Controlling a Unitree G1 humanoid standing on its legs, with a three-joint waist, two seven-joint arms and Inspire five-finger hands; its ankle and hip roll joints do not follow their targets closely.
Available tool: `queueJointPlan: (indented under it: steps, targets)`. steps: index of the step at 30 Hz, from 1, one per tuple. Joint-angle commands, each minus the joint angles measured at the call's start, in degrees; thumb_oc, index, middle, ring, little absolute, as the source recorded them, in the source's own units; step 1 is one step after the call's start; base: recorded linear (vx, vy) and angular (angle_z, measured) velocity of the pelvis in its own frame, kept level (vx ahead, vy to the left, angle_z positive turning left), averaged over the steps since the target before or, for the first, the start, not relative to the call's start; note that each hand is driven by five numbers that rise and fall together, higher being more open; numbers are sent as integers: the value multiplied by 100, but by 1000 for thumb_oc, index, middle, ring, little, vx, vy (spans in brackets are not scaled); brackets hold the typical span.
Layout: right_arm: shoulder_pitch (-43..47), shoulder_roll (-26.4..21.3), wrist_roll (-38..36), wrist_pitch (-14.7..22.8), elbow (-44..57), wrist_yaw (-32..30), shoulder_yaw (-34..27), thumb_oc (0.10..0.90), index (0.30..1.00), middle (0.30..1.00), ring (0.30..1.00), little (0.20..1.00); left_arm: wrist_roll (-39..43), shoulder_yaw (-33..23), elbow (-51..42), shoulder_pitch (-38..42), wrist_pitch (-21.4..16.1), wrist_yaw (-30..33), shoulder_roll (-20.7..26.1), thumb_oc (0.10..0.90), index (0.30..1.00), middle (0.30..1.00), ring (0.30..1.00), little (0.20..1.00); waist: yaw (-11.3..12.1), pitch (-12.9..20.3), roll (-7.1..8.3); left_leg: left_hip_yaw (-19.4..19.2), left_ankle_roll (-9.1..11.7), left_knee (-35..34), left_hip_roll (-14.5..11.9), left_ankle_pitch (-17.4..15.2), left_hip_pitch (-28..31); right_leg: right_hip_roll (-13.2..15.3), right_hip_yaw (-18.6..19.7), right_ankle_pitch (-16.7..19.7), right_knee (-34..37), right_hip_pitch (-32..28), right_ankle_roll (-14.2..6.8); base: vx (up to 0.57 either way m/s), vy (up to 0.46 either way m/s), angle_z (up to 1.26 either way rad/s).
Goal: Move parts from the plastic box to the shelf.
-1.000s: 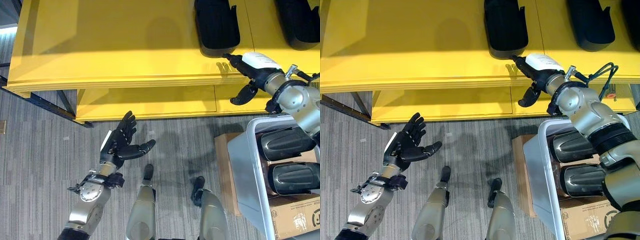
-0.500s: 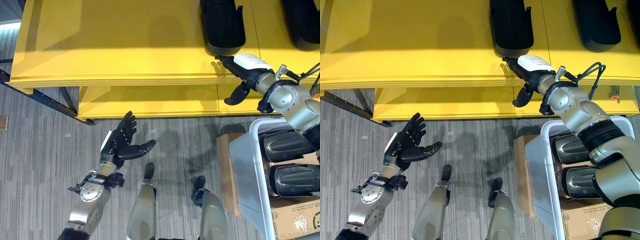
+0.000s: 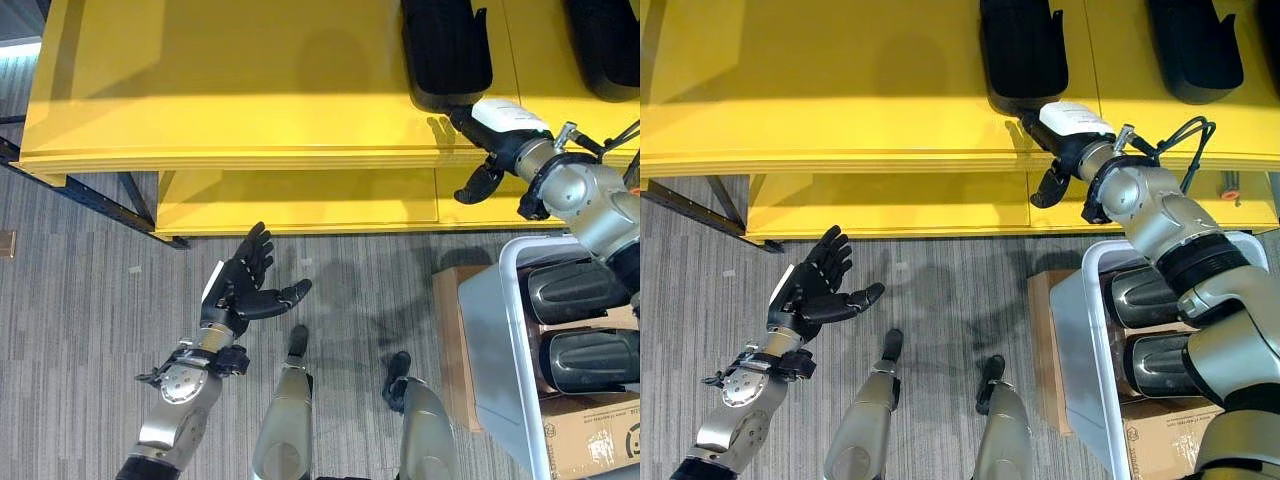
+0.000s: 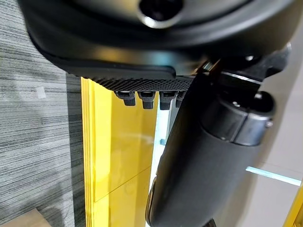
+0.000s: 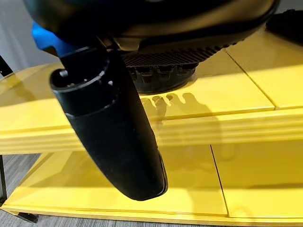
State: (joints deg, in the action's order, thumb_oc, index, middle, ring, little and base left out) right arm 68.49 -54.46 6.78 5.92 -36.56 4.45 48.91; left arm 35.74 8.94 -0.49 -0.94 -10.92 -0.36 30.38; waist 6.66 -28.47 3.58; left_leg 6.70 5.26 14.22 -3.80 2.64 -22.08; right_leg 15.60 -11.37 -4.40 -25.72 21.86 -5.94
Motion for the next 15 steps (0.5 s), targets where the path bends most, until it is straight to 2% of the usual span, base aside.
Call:
queueJointPlan:
  steps: [1,15]
  targets:
    - [1066,66,67,79,-351,-457,196,900,1000,1000,1000,1000,138,-65,-552,-40,-571,-11,52,900,1000,1000,1000,1000,70,328,49,-273,126,728,-596,-712,-91,229,169,176,76,-169,-138,0,0,0]
    - [1319,183,180,53,-679,-518,352,900,1000,1000,1000,1000,193,-126,-602,-81,-604,30,57,900,1000,1000,1000,1000,136,243,51,-232,122,773,-579,-688,-213,222,148,169,50,-102,-128,0,0,0]
